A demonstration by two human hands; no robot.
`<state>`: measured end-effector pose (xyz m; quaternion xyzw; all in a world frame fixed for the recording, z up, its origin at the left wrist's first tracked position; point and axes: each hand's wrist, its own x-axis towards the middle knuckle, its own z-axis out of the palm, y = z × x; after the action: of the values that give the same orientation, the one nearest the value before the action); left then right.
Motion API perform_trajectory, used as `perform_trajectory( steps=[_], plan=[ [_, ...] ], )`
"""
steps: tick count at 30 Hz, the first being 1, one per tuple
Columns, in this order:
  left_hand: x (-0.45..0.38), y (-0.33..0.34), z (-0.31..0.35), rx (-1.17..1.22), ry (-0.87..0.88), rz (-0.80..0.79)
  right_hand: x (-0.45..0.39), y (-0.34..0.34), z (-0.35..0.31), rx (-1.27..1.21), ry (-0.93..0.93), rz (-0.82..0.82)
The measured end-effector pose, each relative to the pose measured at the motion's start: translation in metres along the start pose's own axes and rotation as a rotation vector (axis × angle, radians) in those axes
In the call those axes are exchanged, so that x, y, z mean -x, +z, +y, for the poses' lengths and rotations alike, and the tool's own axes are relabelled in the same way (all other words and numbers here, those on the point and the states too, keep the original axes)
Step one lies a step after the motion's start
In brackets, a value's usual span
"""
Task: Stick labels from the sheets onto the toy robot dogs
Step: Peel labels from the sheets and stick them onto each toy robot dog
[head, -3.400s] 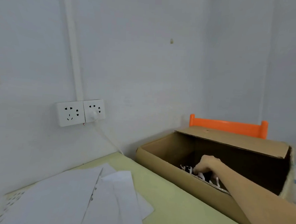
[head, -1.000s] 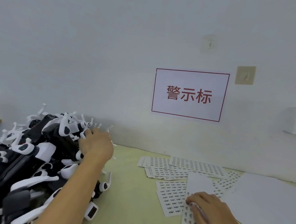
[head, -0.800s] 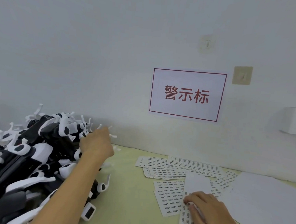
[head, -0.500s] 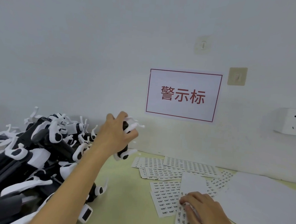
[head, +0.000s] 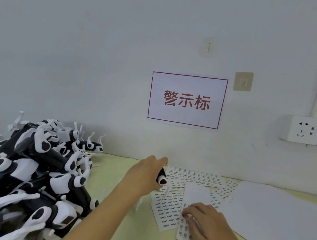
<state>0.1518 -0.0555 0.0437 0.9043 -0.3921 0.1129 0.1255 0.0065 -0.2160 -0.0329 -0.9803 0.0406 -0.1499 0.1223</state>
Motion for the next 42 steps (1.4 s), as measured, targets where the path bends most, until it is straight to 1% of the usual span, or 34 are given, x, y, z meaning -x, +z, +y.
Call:
perform_trajectory(
  steps=[2, 4, 6, 7, 9, 13, 16, 18, 20, 22, 23, 25, 27, 28, 29, 30, 32, 33, 34, 40, 42],
  plan=[
    [0.001, 0.005, 0.0, -0.015, -0.014, -0.084, 0.0, 0.001, 0.0, -0.013, -0.002, 0.003],
    [0.001, 0.004, -0.002, 0.006, -0.059, -0.218, 0.001, 0.002, 0.001, -0.031, -0.006, 0.017],
    [0.002, 0.002, -0.003, -0.095, -0.1, -0.352, 0.001, 0.002, 0.002, -0.067, -0.01, 0.04],
    [0.003, 0.001, -0.003, -0.175, -0.108, -0.374, 0.001, 0.003, 0.003, -0.09, -0.009, 0.048],
    [0.005, 0.001, -0.006, -0.262, -0.127, -0.355, 0.002, 0.003, 0.004, -0.127, -0.001, 0.053],
    [0.001, 0.004, -0.014, -0.255, -0.196, -0.271, 0.002, 0.002, 0.007, -0.16, 0.027, 0.048],
    [-0.002, 0.012, -0.021, -0.279, -0.236, -0.165, 0.002, 0.003, 0.007, -0.176, 0.041, 0.041],
    [-0.002, 0.016, -0.023, -0.391, -0.21, -0.105, 0.002, 0.003, 0.007, -0.201, 0.046, 0.044],
    [-0.002, 0.015, -0.022, -0.474, -0.193, -0.085, 0.001, 0.002, 0.008, -0.227, 0.053, 0.048],
    [-0.001, 0.009, -0.014, -0.494, -0.16, -0.059, 0.001, 0.002, 0.009, -0.247, 0.061, 0.057],
    [0.0, 0.006, -0.007, -0.491, -0.118, -0.046, 0.001, 0.002, 0.01, -0.258, 0.063, 0.065],
    [0.001, 0.001, 0.012, -0.432, 0.006, 0.019, 0.0, 0.003, 0.011, -0.286, 0.073, 0.077],
    [0.004, 0.007, 0.031, -0.254, 0.133, 0.111, 0.001, 0.003, 0.012, -0.314, 0.087, 0.089],
    [0.007, 0.014, 0.04, -0.135, 0.171, 0.116, 0.001, 0.004, 0.013, -0.325, 0.092, 0.095],
    [0.01, 0.022, 0.046, -0.018, 0.186, 0.072, 0.001, 0.005, 0.013, -0.338, 0.1, 0.101],
    [0.014, 0.033, 0.051, 0.067, 0.182, -0.02, 0.002, 0.006, 0.014, -0.36, 0.113, 0.109],
    [0.02, 0.056, 0.052, 0.123, 0.163, -0.232, 0.001, 0.007, 0.016, -0.421, 0.15, 0.145],
    [0.021, 0.066, 0.05, 0.129, 0.156, -0.296, 0.001, 0.006, 0.017, -0.444, 0.168, 0.169],
    [0.022, 0.074, 0.046, 0.143, 0.154, -0.321, 0.0, 0.006, 0.018, -0.454, 0.184, 0.192],
    [0.019, 0.089, 0.041, 0.211, 0.158, -0.218, 0.001, 0.004, 0.017, -0.475, 0.237, 0.271],
    [0.02, 0.091, 0.041, 0.254, 0.152, -0.179, 0.002, 0.003, 0.017, -0.459, 0.244, 0.328]
  ],
)
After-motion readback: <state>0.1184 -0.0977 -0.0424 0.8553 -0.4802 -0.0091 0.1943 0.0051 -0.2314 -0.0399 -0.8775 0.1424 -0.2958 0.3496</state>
